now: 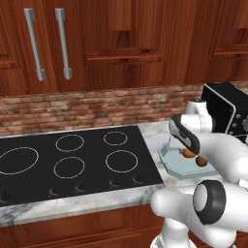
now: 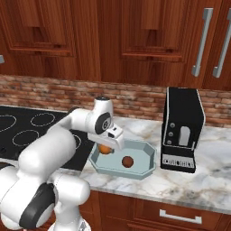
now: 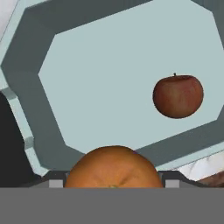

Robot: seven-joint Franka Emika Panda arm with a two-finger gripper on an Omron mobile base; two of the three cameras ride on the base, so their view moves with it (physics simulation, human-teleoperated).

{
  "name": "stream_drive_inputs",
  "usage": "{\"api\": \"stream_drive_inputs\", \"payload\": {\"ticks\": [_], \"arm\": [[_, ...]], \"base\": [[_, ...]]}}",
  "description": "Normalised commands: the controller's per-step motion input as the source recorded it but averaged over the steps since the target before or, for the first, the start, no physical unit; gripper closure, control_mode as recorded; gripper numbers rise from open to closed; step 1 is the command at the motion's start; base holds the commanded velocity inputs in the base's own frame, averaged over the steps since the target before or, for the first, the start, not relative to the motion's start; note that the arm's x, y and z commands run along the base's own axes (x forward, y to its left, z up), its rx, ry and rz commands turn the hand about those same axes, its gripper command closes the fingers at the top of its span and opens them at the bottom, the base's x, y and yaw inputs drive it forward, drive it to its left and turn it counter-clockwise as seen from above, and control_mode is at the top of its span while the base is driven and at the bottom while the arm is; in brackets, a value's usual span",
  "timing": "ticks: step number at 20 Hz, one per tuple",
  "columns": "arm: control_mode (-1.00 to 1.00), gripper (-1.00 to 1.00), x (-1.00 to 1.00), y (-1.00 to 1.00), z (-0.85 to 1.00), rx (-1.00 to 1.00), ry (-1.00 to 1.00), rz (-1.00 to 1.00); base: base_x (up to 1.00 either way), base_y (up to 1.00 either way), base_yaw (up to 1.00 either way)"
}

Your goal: Pick the tangerine and apple from the fridge and place them inside the tupperware on the counter.

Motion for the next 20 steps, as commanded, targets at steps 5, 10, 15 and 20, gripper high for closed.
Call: {"api": "stream_drive_inputs", "payload": {"ticks": [5,10,15,20], "arm": [[-1.0,1.0,0.23,-0.11,-0.38,0.0,0.0,0.0],[-1.0,1.0,0.08,-0.04,-0.33,0.0,0.0,0.0],[-1.0,1.0,0.1,0.0,-0.31,0.0,0.0,0.0],[-1.0,1.0,0.15,0.0,-0.34,0.0,0.0,0.0]], "base": [[0.0,0.0,0.0],[0.0,0.0,0.0],[0.0,0.0,0.0],[0.0,0.0,0.0]]}}
